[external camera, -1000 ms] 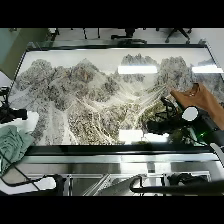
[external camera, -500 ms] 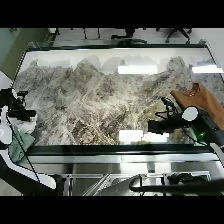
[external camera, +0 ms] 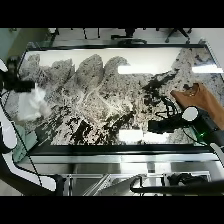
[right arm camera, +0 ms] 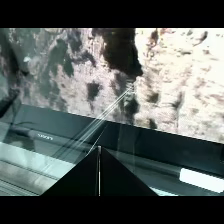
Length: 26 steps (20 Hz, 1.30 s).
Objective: Fold the shirts.
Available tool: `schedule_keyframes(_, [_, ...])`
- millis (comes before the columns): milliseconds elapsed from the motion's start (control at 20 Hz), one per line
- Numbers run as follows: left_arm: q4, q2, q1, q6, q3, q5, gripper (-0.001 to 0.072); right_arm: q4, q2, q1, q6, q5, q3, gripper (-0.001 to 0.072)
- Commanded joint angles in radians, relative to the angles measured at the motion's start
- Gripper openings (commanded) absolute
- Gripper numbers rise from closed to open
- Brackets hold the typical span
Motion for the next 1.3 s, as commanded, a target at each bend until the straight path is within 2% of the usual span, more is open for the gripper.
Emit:
schedule_keyframes(0, [-0.312,0.15,-0.122,0.003,0.086,-0.008,0.0013,0.002,0.0,0.001,0.0,0.001,0.0,0.0031])
schedule_keyframes(150, [-0.501,0.273,-0.259,0.003,-0.045,0.031,0.0013,0.003,-0.001,0.001,0.0,-0.002,0.0,0.0031])
schedule_keyframes(350, [-0.512,0.316,-0.509,0.003,-0.261,0.168,0.0014,-0.001,-0.006,-0.001,-0.001,-0.041,0.0,0.0031])
schedule_keyframes(550, [-0.512,0.214,-0.726,-0.016,-0.441,0.38,0.0018,-0.001,-0.023,-0.004,-0.018,-0.044,0.0,0.0034])
schedule_keyframes(600, [-0.512,0.177,-0.753,-0.031,-0.445,0.395,0.0027,-0.001,-0.029,-0.004,-0.018,-0.046,0.0,0.0039])
schedule_keyframes(650, [-0.512,0.146,-0.765,-0.035,-0.431,0.386,0.0317,0.0,-0.034,-0.004,-0.018,-0.048,0.001,0.0043])
schedule_keyframes(700, [-0.512,0.115,-0.764,-0.057,-0.39,0.344,0.0702,0.0,-0.035,-0.004,-0.018,-0.049,0.005,0.0132])
schedule_keyframes(750, [-0.512,0.093,-0.747,-0.082,-0.332,0.279,0.0692,0.004,-0.034,-0.004,-0.018,-0.049,0.013,0.0291])
schedule_keyframes(800, [-0.512,0.083,-0.719,-0.089,-0.27,0.204,0.0692,0.016,-0.033,-0.004,-0.019,-0.043,0.028,0.033])
schedule_keyframes(1000, [-0.511,0.131,-0.547,-0.114,-0.116,-0.082,0.0692,0.098,-0.033,-0.002,-0.088,0.032,0.057,0.034])
schedule_keyframes(1100, [-0.511,0.194,-0.467,-0.114,-0.198,-0.159,0.0692,0.139,-0.032,0.016,-0.097,0.047,0.029,0.0626])
schedule_keyframes(1250, [-0.511,0.331,-0.403,-0.09,-0.528,-0.103,0.0692,0.231,-0.032,0.11,-0.097,-0.01,-0.078,0.0642])
